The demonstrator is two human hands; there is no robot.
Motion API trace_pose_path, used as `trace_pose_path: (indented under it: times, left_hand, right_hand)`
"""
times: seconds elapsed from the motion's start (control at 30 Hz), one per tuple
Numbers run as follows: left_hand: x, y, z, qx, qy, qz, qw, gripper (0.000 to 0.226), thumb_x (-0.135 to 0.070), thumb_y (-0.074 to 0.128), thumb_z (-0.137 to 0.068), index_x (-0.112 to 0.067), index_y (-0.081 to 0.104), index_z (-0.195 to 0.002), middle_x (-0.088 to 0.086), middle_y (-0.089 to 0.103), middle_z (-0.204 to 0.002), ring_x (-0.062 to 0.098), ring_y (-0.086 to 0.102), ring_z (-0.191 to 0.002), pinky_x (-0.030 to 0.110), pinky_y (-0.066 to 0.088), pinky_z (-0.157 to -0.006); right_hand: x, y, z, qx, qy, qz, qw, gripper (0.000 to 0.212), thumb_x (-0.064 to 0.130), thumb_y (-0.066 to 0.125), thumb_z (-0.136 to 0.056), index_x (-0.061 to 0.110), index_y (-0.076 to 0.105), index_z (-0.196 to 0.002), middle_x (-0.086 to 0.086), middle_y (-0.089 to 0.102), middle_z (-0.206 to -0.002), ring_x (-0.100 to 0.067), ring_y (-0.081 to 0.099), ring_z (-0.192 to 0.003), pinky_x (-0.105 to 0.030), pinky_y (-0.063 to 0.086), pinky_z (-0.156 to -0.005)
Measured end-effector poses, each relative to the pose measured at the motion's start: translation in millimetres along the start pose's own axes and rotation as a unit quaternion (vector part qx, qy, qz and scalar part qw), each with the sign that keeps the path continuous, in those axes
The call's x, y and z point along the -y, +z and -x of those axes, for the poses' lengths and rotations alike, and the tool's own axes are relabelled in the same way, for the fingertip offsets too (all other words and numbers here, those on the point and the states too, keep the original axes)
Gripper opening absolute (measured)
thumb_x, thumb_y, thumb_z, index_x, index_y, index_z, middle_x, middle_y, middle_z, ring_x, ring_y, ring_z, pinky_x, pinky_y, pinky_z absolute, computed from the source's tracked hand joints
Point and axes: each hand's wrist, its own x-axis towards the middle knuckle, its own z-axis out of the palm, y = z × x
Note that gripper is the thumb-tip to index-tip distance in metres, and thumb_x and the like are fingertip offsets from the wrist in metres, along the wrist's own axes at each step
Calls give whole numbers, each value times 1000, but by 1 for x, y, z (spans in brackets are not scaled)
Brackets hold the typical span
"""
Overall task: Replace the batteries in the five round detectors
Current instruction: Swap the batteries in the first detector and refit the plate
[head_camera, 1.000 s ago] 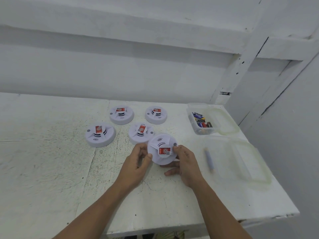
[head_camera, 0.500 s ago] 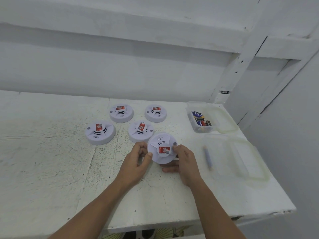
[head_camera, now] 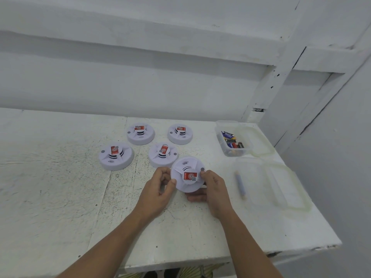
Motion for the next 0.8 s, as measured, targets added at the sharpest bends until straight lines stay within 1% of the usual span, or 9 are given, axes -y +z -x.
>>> trace_pose_path:
  times: [0.1,0.17,0.23,0.3,0.43,0.53,0.63,0.8]
  left_hand:
    - [0,0,0,-6,4,36,999,21,-33,53,-89,-27,55,-108,-10,66,-94,7,62,-89,21,50,-73]
    - [-1,-1,-1,-18,-2,74,997,16,-23,56,-92,-26,57,-108,-8,67,-97,8,64,-89,22,51,-74]
    - [-4,-1,-2,-22,-25,134,990,19,-11,55,-94,-23,59,-109,-3,66,-95,15,66,-86,29,54,-73]
    - [-5,-1,-5,-18,-48,201,978,22,-6,55,-94,-18,60,-111,2,66,-95,24,67,-87,38,56,-77]
    - [0,-1,-9,-15,-75,295,952,29,-13,58,-84,-13,62,-112,6,67,-96,36,66,-95,49,53,-84]
    - [1,-1,-9,-16,-81,315,945,30,-11,57,-83,-13,64,-112,11,65,-99,37,66,-97,51,53,-85]
    - [3,0,-9,-16,-81,313,946,31,-10,57,-84,-13,64,-113,18,62,-103,39,65,-98,57,51,-87]
    - [5,0,-10,-17,-85,313,946,29,-6,56,-87,-13,64,-114,22,60,-106,40,65,-99,62,49,-88]
  right_hand:
    - [0,0,2,10,-12,5,1000,33,29,46,-99,1,64,-104,-12,72,-95,-32,72,-75,-41,60,-63]
    - [0,0,5,20,-22,3,1000,31,29,49,-97,4,65,-103,-10,73,-96,-29,72,-80,-41,60,-68]
    - [-2,-1,7,31,-34,-5,999,29,28,51,-96,4,66,-102,-10,73,-98,-26,72,-87,-39,60,-73]
    - [-3,-2,8,38,-44,-9,998,27,25,54,-95,3,66,-103,-10,73,-100,-25,71,-92,-39,59,-76]
    - [-5,-4,8,48,-54,-32,997,24,18,57,-93,1,66,-107,-11,73,-103,-27,70,-95,-39,58,-78]
    - [-5,-5,7,51,-56,-49,996,25,15,58,-93,-1,64,-111,-13,72,-105,-28,70,-97,-42,58,-81]
    - [-6,-5,7,49,-58,-53,996,26,15,58,-92,-1,64,-112,-13,72,-106,-28,70,-97,-42,58,-81]
    - [-7,-5,6,45,-56,-53,996,27,15,59,-92,-1,64,-112,-12,72,-106,-28,69,-97,-44,57,-82]
